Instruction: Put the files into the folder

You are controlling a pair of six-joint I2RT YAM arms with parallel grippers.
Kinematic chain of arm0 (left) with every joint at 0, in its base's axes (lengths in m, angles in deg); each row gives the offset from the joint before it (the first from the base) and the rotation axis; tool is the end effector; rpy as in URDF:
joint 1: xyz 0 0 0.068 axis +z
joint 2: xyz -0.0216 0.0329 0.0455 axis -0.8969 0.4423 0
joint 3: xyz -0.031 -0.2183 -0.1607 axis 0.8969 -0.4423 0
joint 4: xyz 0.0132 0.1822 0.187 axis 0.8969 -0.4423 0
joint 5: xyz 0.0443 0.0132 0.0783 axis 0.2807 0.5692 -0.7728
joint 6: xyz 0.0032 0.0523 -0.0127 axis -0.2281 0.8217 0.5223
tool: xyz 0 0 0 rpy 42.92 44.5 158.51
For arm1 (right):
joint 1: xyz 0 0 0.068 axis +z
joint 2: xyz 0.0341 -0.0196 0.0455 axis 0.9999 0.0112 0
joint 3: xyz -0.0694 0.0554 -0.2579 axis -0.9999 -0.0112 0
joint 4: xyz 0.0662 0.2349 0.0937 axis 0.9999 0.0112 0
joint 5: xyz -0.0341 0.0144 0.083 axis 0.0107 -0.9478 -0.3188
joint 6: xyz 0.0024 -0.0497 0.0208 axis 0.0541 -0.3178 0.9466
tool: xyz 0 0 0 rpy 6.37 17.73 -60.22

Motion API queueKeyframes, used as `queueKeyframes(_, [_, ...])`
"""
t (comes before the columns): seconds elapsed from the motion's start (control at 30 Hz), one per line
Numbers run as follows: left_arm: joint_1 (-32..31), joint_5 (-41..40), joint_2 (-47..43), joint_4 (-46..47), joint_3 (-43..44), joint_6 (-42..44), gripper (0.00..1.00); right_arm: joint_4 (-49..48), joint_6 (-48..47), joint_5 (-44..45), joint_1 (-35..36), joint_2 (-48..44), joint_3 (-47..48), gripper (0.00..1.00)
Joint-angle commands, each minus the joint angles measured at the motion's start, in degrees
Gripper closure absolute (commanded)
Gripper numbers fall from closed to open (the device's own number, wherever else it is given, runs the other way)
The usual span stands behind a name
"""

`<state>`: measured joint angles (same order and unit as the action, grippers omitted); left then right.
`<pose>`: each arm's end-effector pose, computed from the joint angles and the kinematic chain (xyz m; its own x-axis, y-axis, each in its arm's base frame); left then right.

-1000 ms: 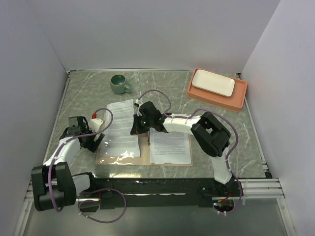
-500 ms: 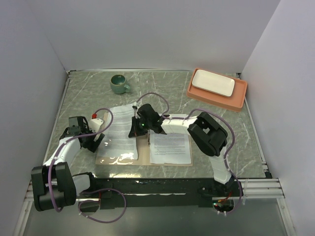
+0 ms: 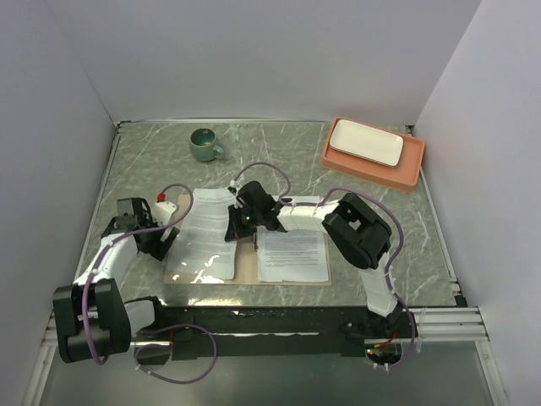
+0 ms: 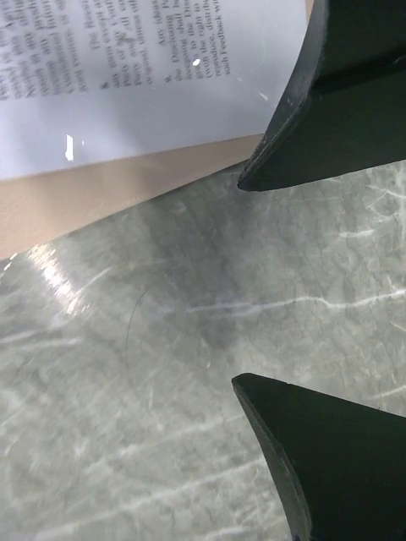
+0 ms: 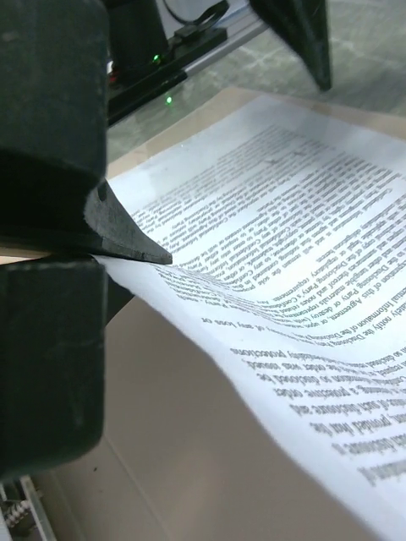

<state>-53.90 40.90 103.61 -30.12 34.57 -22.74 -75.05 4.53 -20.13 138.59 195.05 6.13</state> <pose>0.2010 0.0310 0.1693 -0.7496 0.4768 -0.4591 0.4197 0.8787 0.2274 0.2746 0.3398 0.1470 -0.8448 -0.2288 -0.4836 -0.5144 0.5961 0.6165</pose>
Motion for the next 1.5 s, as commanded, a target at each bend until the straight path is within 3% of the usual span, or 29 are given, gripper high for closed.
queueKeyframes(0.0, [1.0, 2.2, 1.0, -0.4, 6.3, -3.2, 0.03, 1.8, -2.9, -0.5, -0.5, -4.0, -0.2, 1.00])
queueKeyframes(0.23, [1.1, 3.6, 7.1, 0.6, 13.9, -9.4, 0.03, 1.8, -3.4, -1.2, -0.5, -4.0, -0.2, 1.00])
queueKeyframes(0.5, [1.1, 5.3, 13.0, 1.6, 15.7, -11.2, 0.02, 4.7, -5.9, -3.7, -1.1, -3.5, 1.6, 1.00])
queueKeyframes(0.83, [1.1, 4.3, 13.7, 3.1, 14.0, -10.4, 0.02, 9.8, -10.1, -8.6, -2.0, -1.4, 6.1, 1.00])
queueKeyframes(1.47, [1.3, -0.8, 7.6, 5.4, 3.9, -3.0, 0.02, 0.3, -1.5, -4.0, -0.6, -0.6, 3.6, 1.00])
